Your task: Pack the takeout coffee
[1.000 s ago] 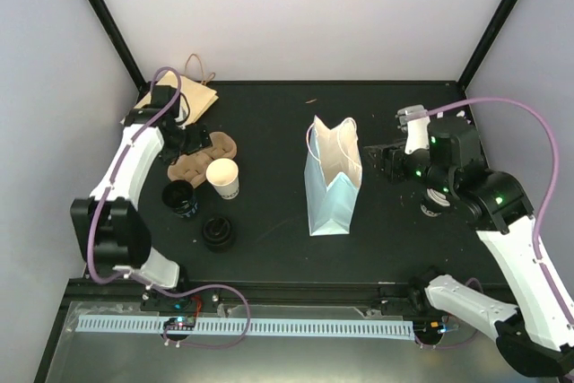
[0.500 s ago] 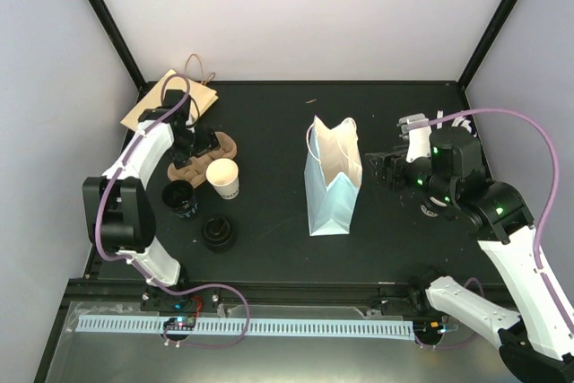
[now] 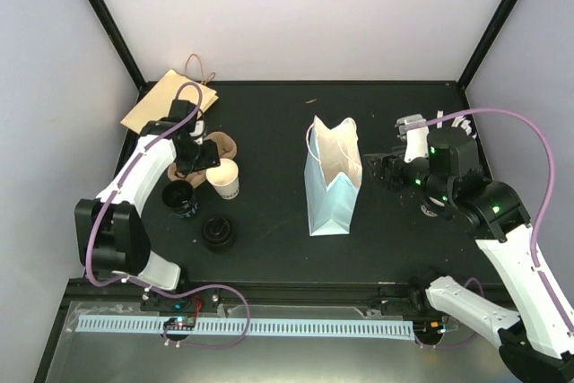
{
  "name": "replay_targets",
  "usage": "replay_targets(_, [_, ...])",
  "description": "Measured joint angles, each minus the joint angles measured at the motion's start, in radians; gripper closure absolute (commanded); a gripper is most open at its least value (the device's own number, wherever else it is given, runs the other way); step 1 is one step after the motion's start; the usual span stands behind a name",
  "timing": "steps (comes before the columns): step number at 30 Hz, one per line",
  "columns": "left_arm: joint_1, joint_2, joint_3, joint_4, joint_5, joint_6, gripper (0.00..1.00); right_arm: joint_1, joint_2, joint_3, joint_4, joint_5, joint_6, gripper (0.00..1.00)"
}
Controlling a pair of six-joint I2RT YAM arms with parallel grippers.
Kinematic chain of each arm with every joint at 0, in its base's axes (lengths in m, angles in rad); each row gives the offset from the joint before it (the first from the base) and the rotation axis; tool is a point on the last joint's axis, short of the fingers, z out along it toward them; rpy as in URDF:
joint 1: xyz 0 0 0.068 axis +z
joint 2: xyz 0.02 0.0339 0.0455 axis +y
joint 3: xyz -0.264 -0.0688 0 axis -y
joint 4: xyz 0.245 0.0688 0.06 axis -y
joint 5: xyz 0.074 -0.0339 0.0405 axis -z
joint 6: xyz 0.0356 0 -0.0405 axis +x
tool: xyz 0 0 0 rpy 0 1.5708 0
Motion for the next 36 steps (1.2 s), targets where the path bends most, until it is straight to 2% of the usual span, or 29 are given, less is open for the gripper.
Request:
replay_targets(5, [0.000,0.020,-0.020,-0.010,-0.002,0.018,0.45,0.000,0.002,-0.002,0.006,-0.002,0.000,0.21])
replay_targets(11, [0.000,0.056,-0.020,-0.012,-0.005,0.031,0.72,0.000,0.002,-0.014,0.011,-0.003,0.000,0.20])
replay_targets(14, [0.000,0.071,-0.020,-0.013,-0.007,0.040,0.73,0.000,0.002,-0.021,0.011,-0.003,0.000,0.20])
replay_targets(22, [0.000,0.082,-0.020,-0.013,-0.008,0.049,0.98,0.000,0.002,-0.021,0.012,-0.003,0.000,0.21])
replay_targets(30, [0.000,0.055,0.005,-0.056,0.013,0.058,0.98,0.000,0.002,-0.021,0.012,-0.005,0.000,0.20])
replay_targets(36, [0.005,-0.090,0.152,-0.130,0.026,0.059,0.98,0.000,0.002,-0.021,0.013,-0.005,-0.003,0.20])
